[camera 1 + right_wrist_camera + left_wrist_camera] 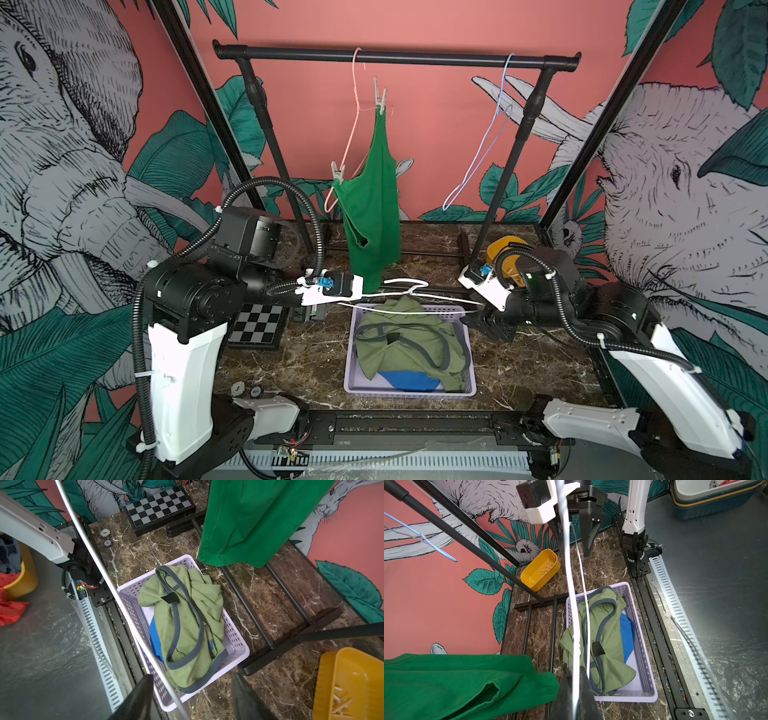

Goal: Remove the clothespins securing tank tops to the hanger
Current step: Place the hanger on the clothesline.

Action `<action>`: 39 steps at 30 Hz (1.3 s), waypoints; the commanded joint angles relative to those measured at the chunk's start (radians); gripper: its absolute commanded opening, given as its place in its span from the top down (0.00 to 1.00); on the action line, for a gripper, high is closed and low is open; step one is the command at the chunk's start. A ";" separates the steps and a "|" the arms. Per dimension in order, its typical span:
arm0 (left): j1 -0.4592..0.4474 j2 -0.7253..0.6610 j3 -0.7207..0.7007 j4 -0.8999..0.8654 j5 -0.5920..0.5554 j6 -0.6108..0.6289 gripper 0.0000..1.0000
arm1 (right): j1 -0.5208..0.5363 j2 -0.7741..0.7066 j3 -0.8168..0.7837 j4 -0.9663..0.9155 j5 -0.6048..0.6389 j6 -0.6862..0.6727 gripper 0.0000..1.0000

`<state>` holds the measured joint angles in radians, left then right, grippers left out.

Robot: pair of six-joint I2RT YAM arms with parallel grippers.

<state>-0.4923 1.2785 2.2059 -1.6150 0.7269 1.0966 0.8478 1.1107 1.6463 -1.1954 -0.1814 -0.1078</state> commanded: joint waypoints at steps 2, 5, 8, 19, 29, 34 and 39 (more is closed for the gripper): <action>-0.002 -0.006 -0.003 -0.186 0.045 0.027 1.00 | -0.004 -0.002 0.004 -0.007 -0.026 -0.006 0.51; -0.002 0.000 -0.011 -0.186 0.043 0.031 1.00 | -0.004 -0.005 0.004 -0.007 -0.031 -0.007 0.55; -0.002 0.008 -0.016 -0.186 0.046 0.035 1.00 | -0.003 -0.007 0.003 -0.011 -0.040 -0.010 0.57; -0.003 0.036 -0.023 -0.186 0.069 0.040 1.00 | -0.004 0.003 -0.013 -0.011 -0.073 -0.013 0.64; -0.003 0.044 -0.003 -0.171 0.062 0.024 1.00 | -0.004 0.008 -0.013 -0.017 -0.085 -0.012 0.90; -0.003 0.041 -0.047 -0.096 0.021 -0.016 1.00 | -0.004 -0.001 -0.001 -0.020 -0.098 -0.009 1.00; -0.003 0.035 -0.074 0.006 -0.011 -0.088 0.57 | -0.004 -0.020 0.002 -0.024 -0.092 -0.001 1.00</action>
<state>-0.4908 1.3354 2.1387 -1.5948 0.7109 1.0386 0.8532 1.1133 1.6337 -1.2404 -0.2901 -0.1463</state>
